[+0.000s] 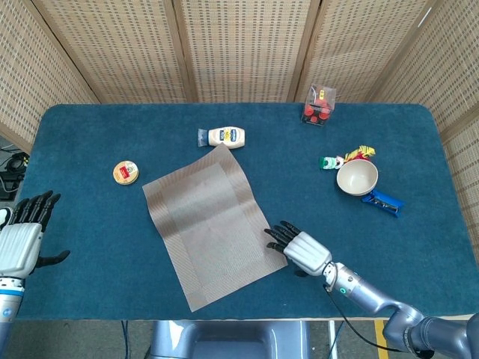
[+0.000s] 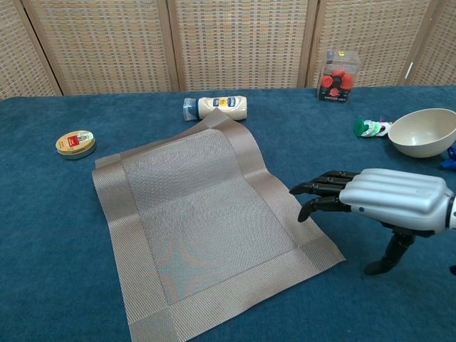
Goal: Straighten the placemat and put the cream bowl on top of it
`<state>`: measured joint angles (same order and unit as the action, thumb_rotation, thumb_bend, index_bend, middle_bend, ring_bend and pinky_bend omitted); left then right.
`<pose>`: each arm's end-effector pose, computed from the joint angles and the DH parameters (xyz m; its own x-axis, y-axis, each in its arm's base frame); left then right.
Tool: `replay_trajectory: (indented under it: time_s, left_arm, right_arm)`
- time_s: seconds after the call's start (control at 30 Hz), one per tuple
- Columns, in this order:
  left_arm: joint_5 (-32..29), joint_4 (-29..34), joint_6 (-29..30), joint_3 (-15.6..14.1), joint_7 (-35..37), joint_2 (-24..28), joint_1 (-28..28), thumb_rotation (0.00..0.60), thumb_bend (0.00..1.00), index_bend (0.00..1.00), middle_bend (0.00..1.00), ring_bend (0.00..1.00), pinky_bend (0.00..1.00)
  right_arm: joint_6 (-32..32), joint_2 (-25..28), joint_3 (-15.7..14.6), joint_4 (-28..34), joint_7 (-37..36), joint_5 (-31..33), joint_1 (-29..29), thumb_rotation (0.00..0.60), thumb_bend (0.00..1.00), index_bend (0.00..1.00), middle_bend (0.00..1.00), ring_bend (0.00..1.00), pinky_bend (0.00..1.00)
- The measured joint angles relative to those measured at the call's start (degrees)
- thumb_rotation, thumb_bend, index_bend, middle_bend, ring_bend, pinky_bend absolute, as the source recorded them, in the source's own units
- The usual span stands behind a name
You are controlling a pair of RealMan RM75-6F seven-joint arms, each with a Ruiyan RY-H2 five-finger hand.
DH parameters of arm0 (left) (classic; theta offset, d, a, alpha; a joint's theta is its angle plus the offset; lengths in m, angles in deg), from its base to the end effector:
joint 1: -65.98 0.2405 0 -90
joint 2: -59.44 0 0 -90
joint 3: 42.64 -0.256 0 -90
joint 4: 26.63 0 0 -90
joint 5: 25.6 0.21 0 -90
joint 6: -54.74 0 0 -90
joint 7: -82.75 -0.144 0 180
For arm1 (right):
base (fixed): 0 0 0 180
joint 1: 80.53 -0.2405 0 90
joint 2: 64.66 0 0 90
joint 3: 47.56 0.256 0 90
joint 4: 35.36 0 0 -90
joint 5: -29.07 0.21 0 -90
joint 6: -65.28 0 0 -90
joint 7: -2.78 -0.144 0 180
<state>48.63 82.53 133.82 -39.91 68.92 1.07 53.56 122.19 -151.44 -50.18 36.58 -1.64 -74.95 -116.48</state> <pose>-0.2644 0.2090 0.1571 0.4202 0.1081 0.9009 0.9050 0.0217 -0.4248 -0.2089 -0.2799 -0.0297 0.6288 -0.2625 0.7319 -0.6326 -0.7201 0.2852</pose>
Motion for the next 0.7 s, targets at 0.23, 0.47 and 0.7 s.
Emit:
replay_trajectory:
  time_s: [0.23,0.47,0.7]
  left_arm:
    - [0.05,-0.25,-0.56,0.24,0.67,0.18,-0.04,0.600,0.00,0.00,0.00,0.00,0.00]
    - [0.29,-0.32,-0.63,0.46,1.37,0.19,0.14,0.600,0.00,0.00,0.00,0.00,0.00]
    - [0.31,-0.48,-0.99,0.66,1.97,0.31,0.16,0.600,0.00,0.00,0.00,0.00,0.00]
  right_arm:
    - [-0.91,-2.48,0.61,-0.34,1.71,1.68,-0.95,0.600,0.00,0.24,0.00,0.00,0.00]
    - [-2.28,-4.74,1.47,-1.29,3.48,3.95,-2.12,0.600,0.00,0.24,0.00,0.00,0.00]
    - [-1.80,-6.66,2.12,-3.41,4.08,4.74,-3.03,0.600,0.05,0.24,0.00,0.00,0.00]
